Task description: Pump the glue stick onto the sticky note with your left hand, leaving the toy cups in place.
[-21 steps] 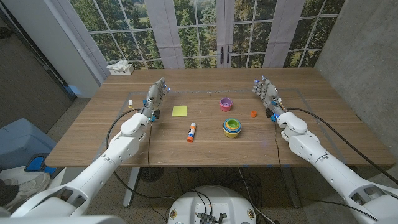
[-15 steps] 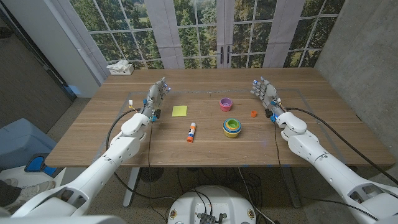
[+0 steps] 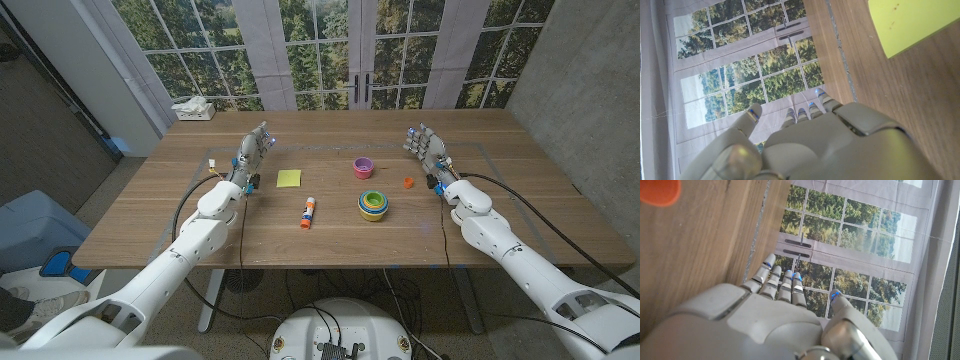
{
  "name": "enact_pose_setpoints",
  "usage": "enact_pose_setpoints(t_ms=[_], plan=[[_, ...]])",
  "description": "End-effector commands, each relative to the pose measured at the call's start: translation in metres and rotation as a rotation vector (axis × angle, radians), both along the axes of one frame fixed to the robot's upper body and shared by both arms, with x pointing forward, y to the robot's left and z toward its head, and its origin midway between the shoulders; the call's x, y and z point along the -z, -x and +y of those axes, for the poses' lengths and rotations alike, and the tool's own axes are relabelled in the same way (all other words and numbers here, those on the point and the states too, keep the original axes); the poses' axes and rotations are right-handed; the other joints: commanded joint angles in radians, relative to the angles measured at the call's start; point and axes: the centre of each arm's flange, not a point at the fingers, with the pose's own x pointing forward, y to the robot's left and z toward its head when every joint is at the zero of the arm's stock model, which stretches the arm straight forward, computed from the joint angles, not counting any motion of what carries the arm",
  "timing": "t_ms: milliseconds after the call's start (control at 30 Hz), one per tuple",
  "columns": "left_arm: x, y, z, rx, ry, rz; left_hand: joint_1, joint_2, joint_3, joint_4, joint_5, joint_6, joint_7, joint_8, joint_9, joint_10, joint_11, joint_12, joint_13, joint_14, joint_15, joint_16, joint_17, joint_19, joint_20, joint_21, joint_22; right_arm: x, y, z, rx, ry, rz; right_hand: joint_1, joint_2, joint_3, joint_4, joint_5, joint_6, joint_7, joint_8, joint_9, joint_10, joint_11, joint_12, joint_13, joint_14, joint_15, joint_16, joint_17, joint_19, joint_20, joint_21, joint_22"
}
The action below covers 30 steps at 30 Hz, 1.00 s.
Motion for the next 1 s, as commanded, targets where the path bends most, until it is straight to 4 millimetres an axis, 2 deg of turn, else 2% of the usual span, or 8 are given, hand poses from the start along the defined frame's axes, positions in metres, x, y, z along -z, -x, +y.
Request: enact_pose_setpoints(t_ms=[33, 133, 300, 467, 600, 700, 833, 1000], plan=[[-0.007, 0.002, -0.009, -0.015, -0.027, -0.014, 0.008, 0.098, 0.006, -0.002, 0.011, -0.007, -0.004, 0.005, 0.004, -0.003, -0.003, 0.007, 0.004, -0.004, -0.054, 0.004, 0.001, 0.010, -0.080, -0.001, 0.005, 0.004, -0.002, -0.006, 0.022, -0.020, -0.006, 0.000, 0.025, 0.007, -0.002, 0.007, 0.011, -0.001, 0.010, 0.003, 0.009, -0.002, 0.010, -0.001, 0.013, -0.031, 0.005, -0.004, 0.014, -0.041, -0.003, 0.004], [-0.008, 0.003, -0.013, -0.039, -0.047, -0.021, 0.010, 0.096, 0.006, -0.005, 0.011, -0.005, -0.003, 0.007, 0.004, 0.000, -0.004, 0.008, 0.004, -0.001, -0.053, 0.005, 0.000, 0.014, -0.077, -0.002, 0.005, 0.005, -0.002, -0.008, 0.026, -0.028, -0.006, 0.000, 0.023, 0.009, -0.004, 0.007, 0.013, -0.001, 0.011, 0.003, 0.012, 0.000, 0.012, -0.003, 0.016, -0.029, 0.004, -0.007, 0.017, -0.039, -0.006, 0.005], [-0.008, 0.006, -0.015, -0.088, -0.090, -0.028, 0.021, 0.088, 0.003, -0.026, 0.008, 0.014, -0.006, 0.013, 0.005, 0.030, -0.013, 0.018, 0.003, 0.031, -0.043, 0.012, -0.004, 0.054, -0.049, 0.002, 0.006, 0.006, -0.001, -0.006, 0.032, -0.010, -0.005, 0.003, 0.023, 0.013, -0.007, 0.006, 0.017, 0.000, 0.012, 0.003, 0.015, 0.000, 0.013, -0.007, 0.020, -0.028, 0.004, -0.012, 0.021, -0.034, -0.011, 0.005], [-0.007, 0.011, -0.016, -0.139, -0.140, -0.036, 0.029, 0.069, -0.001, -0.049, 0.005, 0.034, -0.034, 0.017, 0.006, 0.044, -0.013, 0.020, 0.003, 0.061, -0.034, 0.013, -0.006, 0.078, -0.039, 0.001, 0.007, 0.008, 0.001, -0.005, 0.039, -0.011, -0.007, 0.003, 0.022, 0.012, -0.008, 0.005, 0.018, -0.001, 0.012, 0.003, 0.017, 0.000, 0.013, -0.010, 0.023, -0.023, 0.006, -0.012, 0.024, -0.032, -0.014, 0.005], [-0.006, 0.017, -0.016, -0.183, -0.176, -0.051, 0.035, 0.056, -0.006, -0.069, 0.001, 0.049, -0.041, 0.020, 0.006, 0.061, -0.017, 0.023, 0.003, 0.079, -0.035, 0.013, -0.008, 0.092, -0.029, 0.001, 0.007, 0.010, 0.003, -0.003, 0.042, -0.008, -0.003, 0.004, 0.022, 0.012, -0.011, 0.004, 0.020, -0.002, 0.013, 0.003, 0.019, 0.000, 0.014, -0.012, 0.024, -0.022, 0.008, -0.013, 0.025, -0.031, -0.018, 0.005], [-0.005, 0.022, -0.016, -0.230, -0.194, -0.069, 0.037, 0.043, -0.014, -0.090, -0.003, 0.067, -0.047, 0.022, 0.007, 0.085, -0.022, 0.025, 0.004, 0.112, -0.014, 0.015, -0.006, 0.125, 0.004, 0.004, 0.009, 0.012, 0.004, -0.001, 0.045, -0.005, -0.004, 0.006, 0.023, 0.012, -0.014, 0.003, 0.021, -0.005, 0.013, 0.003, 0.022, 0.001, 0.015, -0.015, 0.024, -0.022, 0.009, -0.013, 0.027, -0.028, -0.021, 0.005], [-0.006, 0.027, -0.017, -0.275, -0.228, -0.090, 0.038, 0.035, -0.017, -0.109, -0.006, 0.085, -0.048, 0.022, 0.008, 0.119, -0.024, 0.030, 0.005, 0.164, -0.003, 0.021, -0.005, 0.166, 0.043, 0.011, 0.011, 0.013, 0.006, 0.002, 0.045, -0.001, -0.006, 0.008, 0.022, 0.012, -0.018, 0.002, 0.022, -0.006, 0.013, 0.003, 0.022, 0.001, 0.014, -0.017, 0.025, -0.019, 0.010, -0.014, 0.030, -0.024, -0.024, 0.006], [-0.008, 0.034, -0.017, -0.349, -0.278, -0.136, 0.038, 0.030, -0.019, -0.123, -0.008, 0.098, -0.048, 0.022, 0.009, 0.139, -0.028, 0.031, 0.005, 0.204, 0.004, 0.025, -0.004, 0.197, 0.065, 0.018, 0.013, 0.015, 0.008, 0.004, 0.050, -0.009, -0.012, 0.011, 0.022, 0.013, -0.022, 0.001, 0.023, -0.009, 0.013, 0.003, 0.024, 0.001, 0.015, -0.019, 0.026, -0.018, 0.011, -0.015, 0.033, -0.023, -0.027, 0.006]])
